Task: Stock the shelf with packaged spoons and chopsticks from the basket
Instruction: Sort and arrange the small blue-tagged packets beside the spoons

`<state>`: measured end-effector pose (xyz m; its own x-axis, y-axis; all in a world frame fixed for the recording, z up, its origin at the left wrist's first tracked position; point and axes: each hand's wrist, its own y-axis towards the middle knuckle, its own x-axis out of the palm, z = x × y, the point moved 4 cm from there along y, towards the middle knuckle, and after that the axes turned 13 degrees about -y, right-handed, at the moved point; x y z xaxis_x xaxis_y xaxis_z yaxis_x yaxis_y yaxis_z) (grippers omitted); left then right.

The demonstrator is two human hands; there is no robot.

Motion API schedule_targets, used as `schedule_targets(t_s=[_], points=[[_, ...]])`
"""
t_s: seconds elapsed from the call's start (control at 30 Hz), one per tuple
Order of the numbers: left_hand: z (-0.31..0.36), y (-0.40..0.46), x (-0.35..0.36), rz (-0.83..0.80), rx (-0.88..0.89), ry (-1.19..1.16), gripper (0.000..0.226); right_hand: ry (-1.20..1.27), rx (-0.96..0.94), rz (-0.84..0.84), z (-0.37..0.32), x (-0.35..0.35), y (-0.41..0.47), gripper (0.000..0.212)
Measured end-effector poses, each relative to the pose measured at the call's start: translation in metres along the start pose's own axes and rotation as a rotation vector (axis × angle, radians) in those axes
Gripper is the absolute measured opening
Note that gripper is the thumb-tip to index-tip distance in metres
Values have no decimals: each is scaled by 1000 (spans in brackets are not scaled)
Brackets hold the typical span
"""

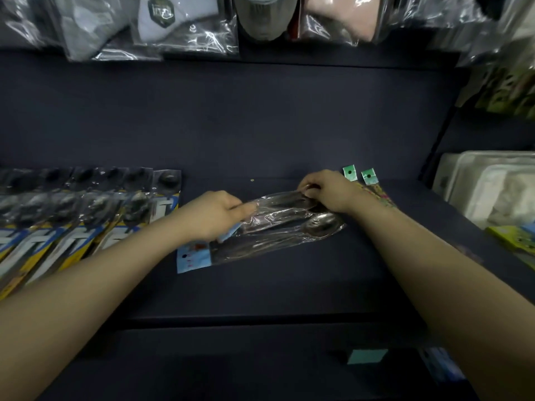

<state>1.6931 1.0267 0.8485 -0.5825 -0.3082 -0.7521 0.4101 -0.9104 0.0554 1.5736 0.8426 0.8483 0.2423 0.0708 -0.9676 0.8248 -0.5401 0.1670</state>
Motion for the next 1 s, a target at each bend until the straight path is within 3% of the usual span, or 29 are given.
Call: schedule_targets(t_s=[0.1, 0.27, 0.4, 0.5, 0.57, 0.67, 0.7, 0.9, 1.0], points=[[-8, -7, -5, 15, -66, -38, 53, 167, 66, 129, -4, 0, 6, 8], [-9, -17, -18, -5, 11, -288, 25, 903, 120, 113, -24, -8, 16, 9], [-3, -20, -25, 74, 96, -335, 14, 1051, 183, 90, -59, -10, 32, 18], [-12, -16, -34, 252, 73, -317, 25, 1152, 163, 44, -81, -5, 41, 12], [-25, -9, -37, 310, -48, -437, 29, 963, 118, 12, -83, -1, 44, 7], [-43, 7, -35, 326, -211, -454, 34, 193, 60, -15, -66, 3, 41, 21], [-47, 12, -33, 317, -241, -414, 36, 62, 59, -37, -59, 4, 36, 21], [-40, 24, -17, 165, -190, -18, 23, -243, 164, -241, -30, 3, 9, 44], [-33, 23, -15, 185, -96, 125, 26, -214, 218, -279, -22, 2, 1, 42]])
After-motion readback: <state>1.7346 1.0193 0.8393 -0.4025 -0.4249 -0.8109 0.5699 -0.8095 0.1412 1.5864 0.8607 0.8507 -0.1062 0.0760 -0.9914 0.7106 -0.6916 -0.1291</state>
